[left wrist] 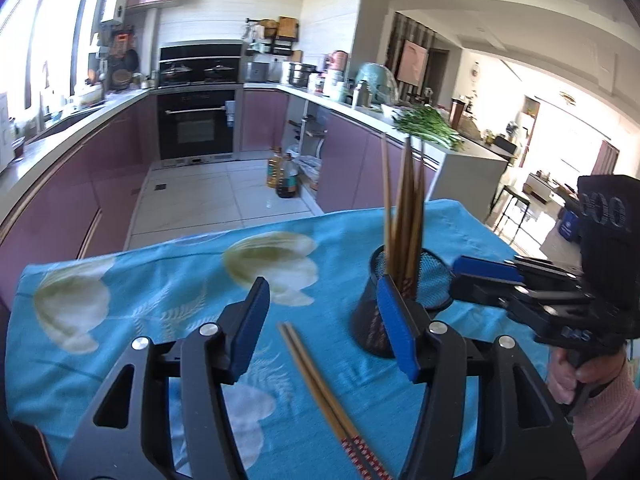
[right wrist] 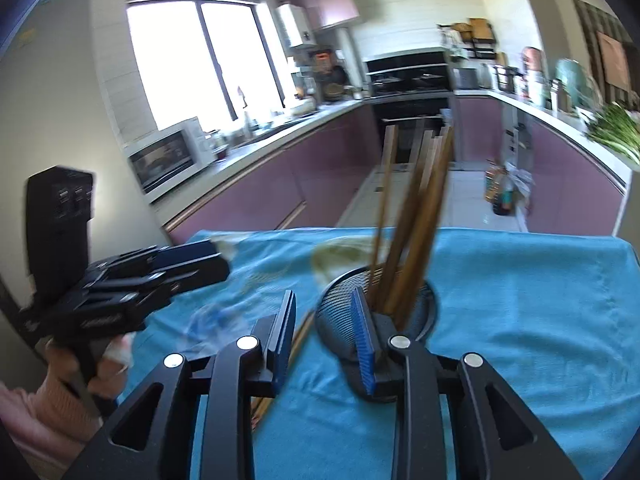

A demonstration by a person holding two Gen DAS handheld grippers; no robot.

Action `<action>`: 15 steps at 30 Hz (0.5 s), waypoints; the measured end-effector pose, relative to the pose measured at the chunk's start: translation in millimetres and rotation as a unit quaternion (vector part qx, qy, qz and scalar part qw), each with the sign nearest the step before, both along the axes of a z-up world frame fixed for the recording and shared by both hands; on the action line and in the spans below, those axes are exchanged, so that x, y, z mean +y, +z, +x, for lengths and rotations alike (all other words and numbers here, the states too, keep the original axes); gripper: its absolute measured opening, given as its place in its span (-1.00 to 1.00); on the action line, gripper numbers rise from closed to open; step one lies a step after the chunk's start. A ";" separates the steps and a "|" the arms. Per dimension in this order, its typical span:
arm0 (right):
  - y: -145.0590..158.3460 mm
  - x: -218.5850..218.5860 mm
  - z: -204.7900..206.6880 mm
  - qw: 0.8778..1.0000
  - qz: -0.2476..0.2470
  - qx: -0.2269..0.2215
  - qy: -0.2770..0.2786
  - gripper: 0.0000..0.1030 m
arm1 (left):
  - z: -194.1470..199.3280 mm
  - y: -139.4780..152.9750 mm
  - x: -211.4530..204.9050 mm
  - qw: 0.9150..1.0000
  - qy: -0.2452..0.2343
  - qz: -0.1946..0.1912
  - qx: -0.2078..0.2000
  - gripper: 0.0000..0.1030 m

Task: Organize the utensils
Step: 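Open both tools and move them back over the last chopsticks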

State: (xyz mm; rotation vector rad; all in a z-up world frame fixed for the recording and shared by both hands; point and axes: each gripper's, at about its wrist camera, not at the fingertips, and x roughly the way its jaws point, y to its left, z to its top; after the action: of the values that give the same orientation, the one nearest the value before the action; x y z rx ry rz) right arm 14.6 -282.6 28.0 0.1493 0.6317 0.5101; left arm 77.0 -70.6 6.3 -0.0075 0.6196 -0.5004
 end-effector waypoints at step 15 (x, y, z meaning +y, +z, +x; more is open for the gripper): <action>-69.5 49.8 -3.7 0.994 -0.035 0.101 0.030 -0.34 | -23.1 -57.9 17.7 0.997 0.046 0.032 0.054 0.26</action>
State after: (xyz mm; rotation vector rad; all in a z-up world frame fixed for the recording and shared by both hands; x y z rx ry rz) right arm 10.8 -232.9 -41.6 0.1174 0.8533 0.5342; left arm 53.8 -52.8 -51.6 -0.0024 0.7376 -0.3932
